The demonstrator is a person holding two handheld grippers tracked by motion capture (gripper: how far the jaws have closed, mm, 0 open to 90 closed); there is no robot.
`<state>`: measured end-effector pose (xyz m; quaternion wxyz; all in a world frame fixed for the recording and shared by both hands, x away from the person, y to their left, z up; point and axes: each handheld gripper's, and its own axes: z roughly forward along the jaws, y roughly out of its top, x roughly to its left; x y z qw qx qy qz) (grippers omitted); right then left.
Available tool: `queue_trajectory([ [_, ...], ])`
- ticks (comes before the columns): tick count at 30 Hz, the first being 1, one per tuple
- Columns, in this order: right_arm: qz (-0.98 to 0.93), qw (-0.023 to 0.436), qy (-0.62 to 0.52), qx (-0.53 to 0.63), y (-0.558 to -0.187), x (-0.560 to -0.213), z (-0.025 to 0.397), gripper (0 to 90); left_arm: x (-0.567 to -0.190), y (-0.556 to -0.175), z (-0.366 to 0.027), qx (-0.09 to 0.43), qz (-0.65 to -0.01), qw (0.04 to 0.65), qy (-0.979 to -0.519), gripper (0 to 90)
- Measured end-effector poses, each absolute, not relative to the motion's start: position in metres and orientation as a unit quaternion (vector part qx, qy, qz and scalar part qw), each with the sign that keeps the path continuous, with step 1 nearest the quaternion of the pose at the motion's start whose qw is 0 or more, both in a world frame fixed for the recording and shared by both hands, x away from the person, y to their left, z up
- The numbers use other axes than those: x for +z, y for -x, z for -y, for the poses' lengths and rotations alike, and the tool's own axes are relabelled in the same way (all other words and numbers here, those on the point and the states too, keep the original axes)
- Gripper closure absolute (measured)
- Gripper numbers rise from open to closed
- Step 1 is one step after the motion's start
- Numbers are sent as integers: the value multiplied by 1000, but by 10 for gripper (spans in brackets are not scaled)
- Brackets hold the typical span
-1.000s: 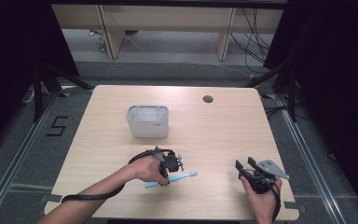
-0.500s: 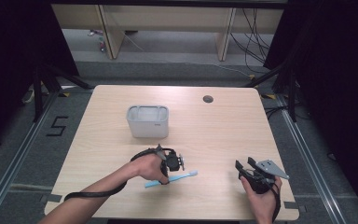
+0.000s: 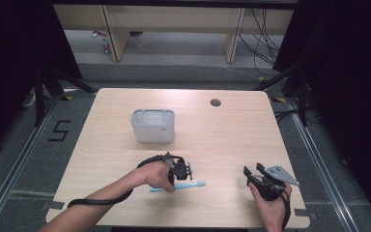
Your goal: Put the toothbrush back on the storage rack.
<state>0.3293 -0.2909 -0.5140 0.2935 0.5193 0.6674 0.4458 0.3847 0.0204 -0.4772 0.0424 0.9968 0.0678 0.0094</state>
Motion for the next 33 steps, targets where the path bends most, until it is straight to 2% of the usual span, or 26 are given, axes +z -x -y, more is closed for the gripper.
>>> queue_trajectory([
  [9,-662,278,-536,445,-326,-513,289,446,-477,-385,-26,-1,-53,55,-997,787],
  [10,-669,291,-520,444,-328,-513,291,447,-477,-385,-27,-2,-51,57,-997,787],
  [14,-671,295,-518,441,-328,-513,291,447,-477,-387,-28,-3,-47,60,-997,788],
  [16,-662,276,-539,442,-326,-512,288,447,-477,-388,-29,1,-44,64,-997,788],
  [17,-669,293,-519,443,-328,-513,291,447,-477,-387,-29,2,-47,71,-996,787],
  [22,-671,294,-520,439,-328,-513,291,447,-474,-388,-31,0,-39,74,-997,788],
  [29,-674,292,-520,436,-328,-513,291,447,-465,-389,-36,6,-40,101,-994,788],
  [33,-674,292,-521,436,-328,-513,291,447,-456,-389,-42,18,-43,136,-990,788],
])
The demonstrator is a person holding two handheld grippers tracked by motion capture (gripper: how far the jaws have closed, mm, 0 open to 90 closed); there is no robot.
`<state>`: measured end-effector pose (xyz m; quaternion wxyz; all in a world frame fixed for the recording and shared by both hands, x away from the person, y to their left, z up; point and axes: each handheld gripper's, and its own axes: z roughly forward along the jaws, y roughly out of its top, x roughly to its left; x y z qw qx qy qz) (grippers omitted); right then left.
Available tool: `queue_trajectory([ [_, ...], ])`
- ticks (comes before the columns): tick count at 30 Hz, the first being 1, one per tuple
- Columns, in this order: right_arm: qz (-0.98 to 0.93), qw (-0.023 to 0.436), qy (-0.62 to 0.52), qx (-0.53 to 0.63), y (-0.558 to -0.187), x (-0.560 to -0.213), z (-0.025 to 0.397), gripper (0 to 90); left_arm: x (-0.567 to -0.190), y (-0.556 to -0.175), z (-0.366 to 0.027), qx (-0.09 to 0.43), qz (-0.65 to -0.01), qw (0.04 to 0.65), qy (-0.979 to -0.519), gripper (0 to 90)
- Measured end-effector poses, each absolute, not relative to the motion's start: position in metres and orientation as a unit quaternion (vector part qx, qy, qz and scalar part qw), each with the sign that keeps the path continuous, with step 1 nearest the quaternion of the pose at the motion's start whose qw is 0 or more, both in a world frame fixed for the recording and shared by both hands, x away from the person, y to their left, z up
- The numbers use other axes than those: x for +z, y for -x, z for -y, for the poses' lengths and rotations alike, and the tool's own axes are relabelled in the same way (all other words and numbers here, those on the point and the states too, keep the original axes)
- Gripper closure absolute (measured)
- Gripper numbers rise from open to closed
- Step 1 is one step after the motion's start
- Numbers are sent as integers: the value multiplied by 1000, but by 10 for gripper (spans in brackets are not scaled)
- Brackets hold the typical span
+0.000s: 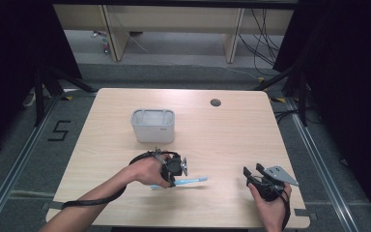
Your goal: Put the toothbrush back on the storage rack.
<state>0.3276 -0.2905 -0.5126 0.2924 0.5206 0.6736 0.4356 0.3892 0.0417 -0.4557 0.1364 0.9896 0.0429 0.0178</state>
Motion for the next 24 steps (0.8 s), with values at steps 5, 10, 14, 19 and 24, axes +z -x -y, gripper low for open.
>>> queue_trajectory([
  [5,-675,295,-519,433,-328,-513,289,447,-445,-387,-51,36,-48,185,-981,788],
  [10,-667,281,-536,435,-325,-512,285,447,-438,-384,-61,63,-63,253,-963,788],
  [14,-672,295,-519,438,-327,-513,288,447,-436,-382,-69,71,-79,313,-944,788],
  [19,-664,281,-532,443,-327,-514,285,448,-442,-380,-80,92,-84,361,-924,788],
  [24,-672,294,-521,437,-328,-513,290,449,-449,-373,-87,104,-109,407,-901,788],
])
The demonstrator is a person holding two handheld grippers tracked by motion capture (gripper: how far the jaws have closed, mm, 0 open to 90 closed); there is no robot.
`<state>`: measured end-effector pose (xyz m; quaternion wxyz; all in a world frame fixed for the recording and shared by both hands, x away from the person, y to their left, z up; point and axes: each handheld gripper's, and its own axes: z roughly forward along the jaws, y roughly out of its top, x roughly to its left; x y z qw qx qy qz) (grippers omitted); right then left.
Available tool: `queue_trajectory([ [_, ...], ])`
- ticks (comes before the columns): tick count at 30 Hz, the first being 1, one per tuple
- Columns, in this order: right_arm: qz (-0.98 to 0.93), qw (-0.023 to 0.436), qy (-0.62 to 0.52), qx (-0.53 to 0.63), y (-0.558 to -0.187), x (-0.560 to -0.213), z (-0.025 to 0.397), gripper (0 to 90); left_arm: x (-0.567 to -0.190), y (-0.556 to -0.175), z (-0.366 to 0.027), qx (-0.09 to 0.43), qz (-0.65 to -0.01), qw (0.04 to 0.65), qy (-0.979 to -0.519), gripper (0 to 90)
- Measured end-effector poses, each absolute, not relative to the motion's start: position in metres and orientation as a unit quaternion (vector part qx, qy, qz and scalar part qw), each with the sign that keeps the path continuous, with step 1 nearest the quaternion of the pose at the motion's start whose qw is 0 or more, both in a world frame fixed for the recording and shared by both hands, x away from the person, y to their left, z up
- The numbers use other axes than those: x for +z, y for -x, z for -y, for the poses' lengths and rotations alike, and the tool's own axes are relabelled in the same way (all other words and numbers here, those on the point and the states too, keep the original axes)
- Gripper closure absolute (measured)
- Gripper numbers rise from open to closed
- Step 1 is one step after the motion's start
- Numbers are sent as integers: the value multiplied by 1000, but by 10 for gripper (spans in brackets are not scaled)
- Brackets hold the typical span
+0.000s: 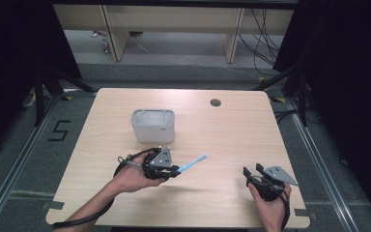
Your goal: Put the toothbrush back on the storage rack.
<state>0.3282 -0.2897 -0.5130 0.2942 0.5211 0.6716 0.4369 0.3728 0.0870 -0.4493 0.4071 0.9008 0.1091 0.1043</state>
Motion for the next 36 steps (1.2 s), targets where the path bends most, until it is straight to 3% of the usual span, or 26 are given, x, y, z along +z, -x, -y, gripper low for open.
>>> queue_trajectory([
  [12,-665,270,-546,432,-327,-512,286,450,-456,-355,-110,167,-174,495,-835,788],
  [19,-680,292,-522,423,-330,-514,288,454,-459,-345,-126,199,-216,552,-780,789],
  [36,-669,284,-531,435,-328,-514,283,454,-446,-340,-149,263,-248,610,-705,789],
])
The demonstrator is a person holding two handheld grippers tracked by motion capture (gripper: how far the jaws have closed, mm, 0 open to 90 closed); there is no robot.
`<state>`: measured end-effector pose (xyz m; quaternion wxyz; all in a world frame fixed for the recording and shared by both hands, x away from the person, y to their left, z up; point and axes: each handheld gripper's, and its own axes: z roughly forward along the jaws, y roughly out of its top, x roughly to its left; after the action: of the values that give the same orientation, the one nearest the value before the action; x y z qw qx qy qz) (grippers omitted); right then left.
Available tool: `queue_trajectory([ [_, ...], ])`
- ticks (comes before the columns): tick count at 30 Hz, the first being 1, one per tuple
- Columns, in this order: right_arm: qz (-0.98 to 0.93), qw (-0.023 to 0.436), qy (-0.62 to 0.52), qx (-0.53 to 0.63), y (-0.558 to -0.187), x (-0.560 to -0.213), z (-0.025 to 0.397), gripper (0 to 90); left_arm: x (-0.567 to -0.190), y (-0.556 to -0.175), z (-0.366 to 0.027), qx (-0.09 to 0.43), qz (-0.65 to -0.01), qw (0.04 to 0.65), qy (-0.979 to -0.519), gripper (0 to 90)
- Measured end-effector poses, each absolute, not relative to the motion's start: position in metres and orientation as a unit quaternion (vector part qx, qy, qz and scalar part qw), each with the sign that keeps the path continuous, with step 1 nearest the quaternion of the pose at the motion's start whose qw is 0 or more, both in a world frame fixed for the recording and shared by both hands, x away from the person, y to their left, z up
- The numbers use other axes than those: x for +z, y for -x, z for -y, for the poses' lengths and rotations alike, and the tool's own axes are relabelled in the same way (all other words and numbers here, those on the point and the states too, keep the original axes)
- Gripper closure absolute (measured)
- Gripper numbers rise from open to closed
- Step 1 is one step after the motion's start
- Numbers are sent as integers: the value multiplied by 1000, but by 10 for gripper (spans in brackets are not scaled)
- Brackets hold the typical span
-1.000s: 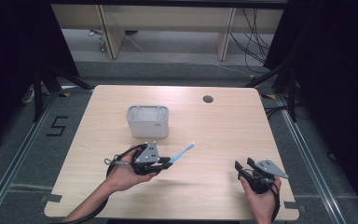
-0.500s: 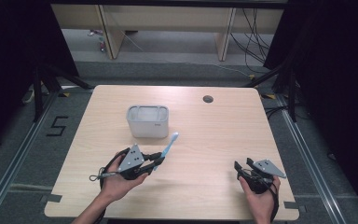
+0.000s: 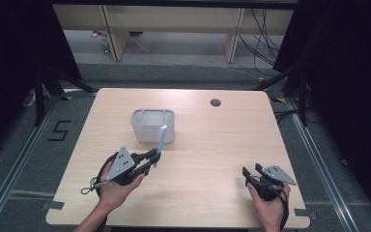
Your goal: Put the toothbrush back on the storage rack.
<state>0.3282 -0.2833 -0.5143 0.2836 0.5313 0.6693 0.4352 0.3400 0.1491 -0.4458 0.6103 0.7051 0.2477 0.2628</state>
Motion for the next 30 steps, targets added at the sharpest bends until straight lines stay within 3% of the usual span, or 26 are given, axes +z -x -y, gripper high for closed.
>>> queue_trajectory([
  [30,-679,297,-516,430,-327,-513,284,460,-435,-355,-188,303,-298,627,-652,788],
])
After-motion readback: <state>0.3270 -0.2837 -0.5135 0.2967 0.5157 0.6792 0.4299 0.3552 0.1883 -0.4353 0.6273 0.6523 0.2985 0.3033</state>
